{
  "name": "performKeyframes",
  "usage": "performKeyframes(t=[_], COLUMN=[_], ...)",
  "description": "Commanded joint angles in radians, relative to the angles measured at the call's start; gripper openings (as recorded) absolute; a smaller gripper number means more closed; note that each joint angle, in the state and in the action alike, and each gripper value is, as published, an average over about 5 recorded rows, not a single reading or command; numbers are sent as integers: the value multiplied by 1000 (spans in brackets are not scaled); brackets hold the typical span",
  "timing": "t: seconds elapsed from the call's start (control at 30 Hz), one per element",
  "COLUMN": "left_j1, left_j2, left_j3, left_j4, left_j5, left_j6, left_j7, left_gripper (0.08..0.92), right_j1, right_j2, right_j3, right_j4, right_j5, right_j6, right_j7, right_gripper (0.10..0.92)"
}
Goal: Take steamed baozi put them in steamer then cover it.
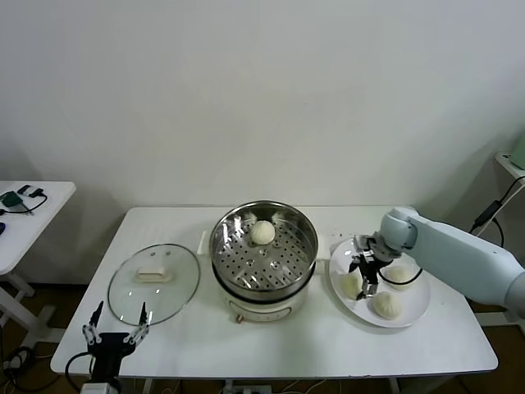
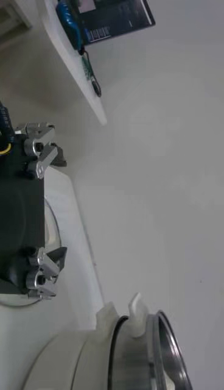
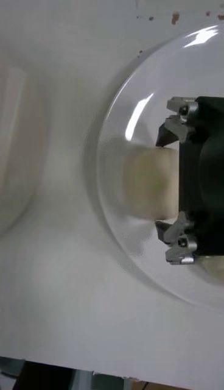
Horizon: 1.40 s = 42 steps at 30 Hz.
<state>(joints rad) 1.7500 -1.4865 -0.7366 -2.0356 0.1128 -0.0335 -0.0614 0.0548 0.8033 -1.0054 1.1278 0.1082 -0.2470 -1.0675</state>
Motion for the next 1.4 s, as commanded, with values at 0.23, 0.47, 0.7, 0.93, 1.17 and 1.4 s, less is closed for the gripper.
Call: performKeyframes(t=[0.23,0.47,0.7,0.93,1.17,1.4], left_j1=[-10,-5,6,19,27,35], left_j2=[-2,-1,-1,15,29,31], left_j3=[2,3,13,26,32,29], left_j4=[-10,-28,-38,-49,-73,-88], left_j5=[2,1,4,4,4,0], left_j6=[6,10,9,2,4,2], left_j7=[0,1,2,1,-10,-18], left_gripper=[823,823,823,823,823,823], right_j1=[73,425,825,871,773,722], right_j2=[-42,-97,21,204,427,538], right_j3=[-15,-229,-505,-517,-454,-493], right_j4=[35,92,103,113,84,93], right_j5=[32,183,479,663,777,789], right_j6=[-2,21,8,-70,-170,-205], right_j7=[0,-18,-23,31,161,209], right_gripper=[708,704,704,704,704,704])
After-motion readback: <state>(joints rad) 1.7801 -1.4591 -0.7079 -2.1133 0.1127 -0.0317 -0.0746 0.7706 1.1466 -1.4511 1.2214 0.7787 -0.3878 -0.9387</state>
